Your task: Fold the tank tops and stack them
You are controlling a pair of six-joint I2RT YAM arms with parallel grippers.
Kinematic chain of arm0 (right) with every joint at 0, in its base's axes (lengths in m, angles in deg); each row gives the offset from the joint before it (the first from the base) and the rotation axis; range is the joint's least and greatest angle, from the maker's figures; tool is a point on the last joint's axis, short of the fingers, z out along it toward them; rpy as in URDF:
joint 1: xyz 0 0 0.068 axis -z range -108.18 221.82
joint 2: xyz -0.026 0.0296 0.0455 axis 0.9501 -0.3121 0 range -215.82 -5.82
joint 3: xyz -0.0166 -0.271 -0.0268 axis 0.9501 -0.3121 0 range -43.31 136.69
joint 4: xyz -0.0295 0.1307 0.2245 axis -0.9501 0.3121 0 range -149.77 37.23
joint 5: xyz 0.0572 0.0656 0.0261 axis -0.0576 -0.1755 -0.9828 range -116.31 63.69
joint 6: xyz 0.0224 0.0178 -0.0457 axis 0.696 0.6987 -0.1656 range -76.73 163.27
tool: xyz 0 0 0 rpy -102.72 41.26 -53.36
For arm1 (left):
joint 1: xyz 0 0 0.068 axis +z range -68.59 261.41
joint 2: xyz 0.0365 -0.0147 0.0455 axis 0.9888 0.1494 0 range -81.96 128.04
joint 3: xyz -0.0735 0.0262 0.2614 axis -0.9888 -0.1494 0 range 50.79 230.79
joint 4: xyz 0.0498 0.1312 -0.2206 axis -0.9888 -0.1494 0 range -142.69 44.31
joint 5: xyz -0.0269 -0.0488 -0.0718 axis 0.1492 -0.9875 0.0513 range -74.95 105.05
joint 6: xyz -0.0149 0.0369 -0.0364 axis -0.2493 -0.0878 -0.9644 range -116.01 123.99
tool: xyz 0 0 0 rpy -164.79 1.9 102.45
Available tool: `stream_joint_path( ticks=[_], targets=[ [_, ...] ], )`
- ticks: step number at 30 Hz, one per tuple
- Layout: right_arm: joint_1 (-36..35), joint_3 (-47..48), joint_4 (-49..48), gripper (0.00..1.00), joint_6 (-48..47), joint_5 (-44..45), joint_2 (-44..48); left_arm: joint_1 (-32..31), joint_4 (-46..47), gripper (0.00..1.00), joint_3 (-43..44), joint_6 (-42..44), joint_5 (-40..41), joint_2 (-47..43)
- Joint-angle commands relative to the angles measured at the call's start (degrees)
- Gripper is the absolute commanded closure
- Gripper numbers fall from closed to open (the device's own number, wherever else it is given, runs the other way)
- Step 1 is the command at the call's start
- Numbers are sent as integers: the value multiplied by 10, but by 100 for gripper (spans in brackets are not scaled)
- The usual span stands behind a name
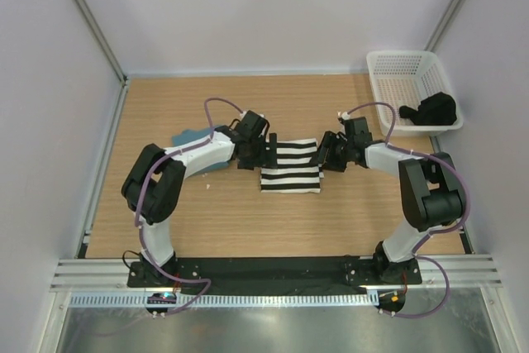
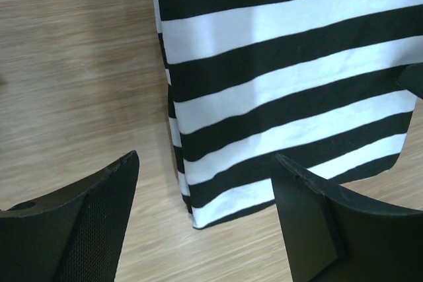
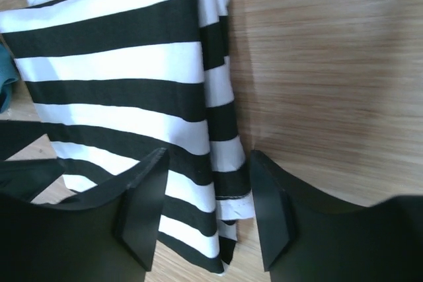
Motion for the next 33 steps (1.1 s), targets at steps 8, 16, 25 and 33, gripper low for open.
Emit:
stream_joint_path(
  ticks=[8, 16, 25, 33],
  targets=[
    [-20, 23, 23, 51, -4, 3, -51, 37, 86, 25, -1, -41, -100, 58],
    [-31, 45, 20, 73, 14, -17, -96, 49, 118, 48, -13, -69, -128, 91],
    [-48, 58, 13, 98, 24, -14, -90, 50, 125, 100, -24, -68, -102, 94],
    [-63, 94, 7, 99, 38, -21, -51, 50, 29, 100, 40, -24, -38, 39]
  ],
)
